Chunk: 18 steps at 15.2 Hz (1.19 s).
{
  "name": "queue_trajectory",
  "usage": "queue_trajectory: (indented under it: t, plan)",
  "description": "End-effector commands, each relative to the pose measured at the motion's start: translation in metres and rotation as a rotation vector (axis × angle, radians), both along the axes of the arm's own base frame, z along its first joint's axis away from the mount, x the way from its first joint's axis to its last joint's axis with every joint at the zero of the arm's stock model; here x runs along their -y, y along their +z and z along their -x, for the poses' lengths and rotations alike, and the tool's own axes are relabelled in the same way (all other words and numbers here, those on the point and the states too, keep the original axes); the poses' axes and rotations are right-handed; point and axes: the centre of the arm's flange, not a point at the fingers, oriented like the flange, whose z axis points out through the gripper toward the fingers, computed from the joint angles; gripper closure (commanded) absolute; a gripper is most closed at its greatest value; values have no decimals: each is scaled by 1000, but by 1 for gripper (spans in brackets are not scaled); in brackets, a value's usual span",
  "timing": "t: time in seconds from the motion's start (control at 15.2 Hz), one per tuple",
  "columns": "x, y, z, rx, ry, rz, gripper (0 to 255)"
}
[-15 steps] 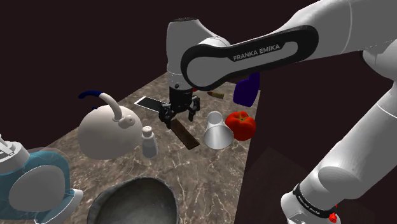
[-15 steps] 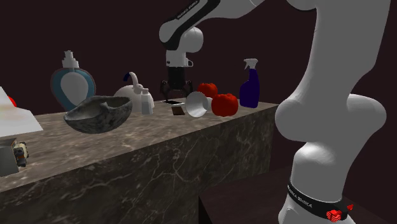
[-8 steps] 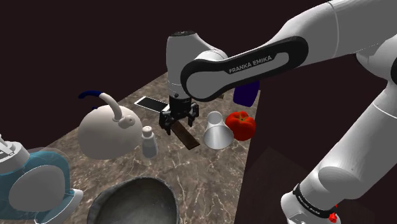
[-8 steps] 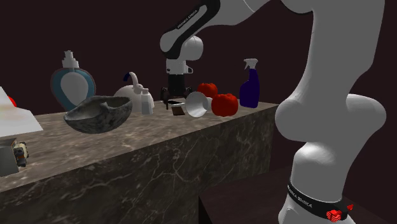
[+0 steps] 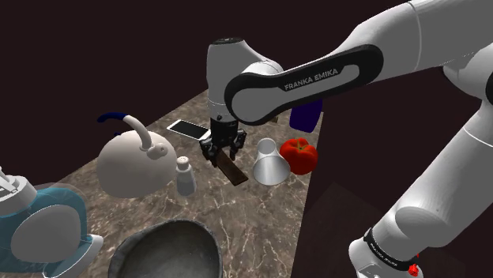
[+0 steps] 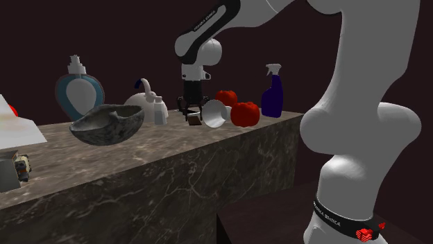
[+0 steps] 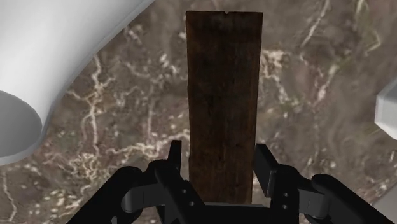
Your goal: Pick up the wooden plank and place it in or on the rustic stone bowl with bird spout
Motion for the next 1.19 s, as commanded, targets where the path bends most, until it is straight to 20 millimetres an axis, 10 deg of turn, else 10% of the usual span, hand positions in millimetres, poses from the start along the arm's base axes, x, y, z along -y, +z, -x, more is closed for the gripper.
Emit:
queue_trajectory:
  t: [0.0,0.46,1.12]
  plan:
    - [-2,-3,0,-2,3,-4,255]
    - [-2,-3,0,-2,3,-4,255]
    - [-2,50,0,-2,3,-4,255]
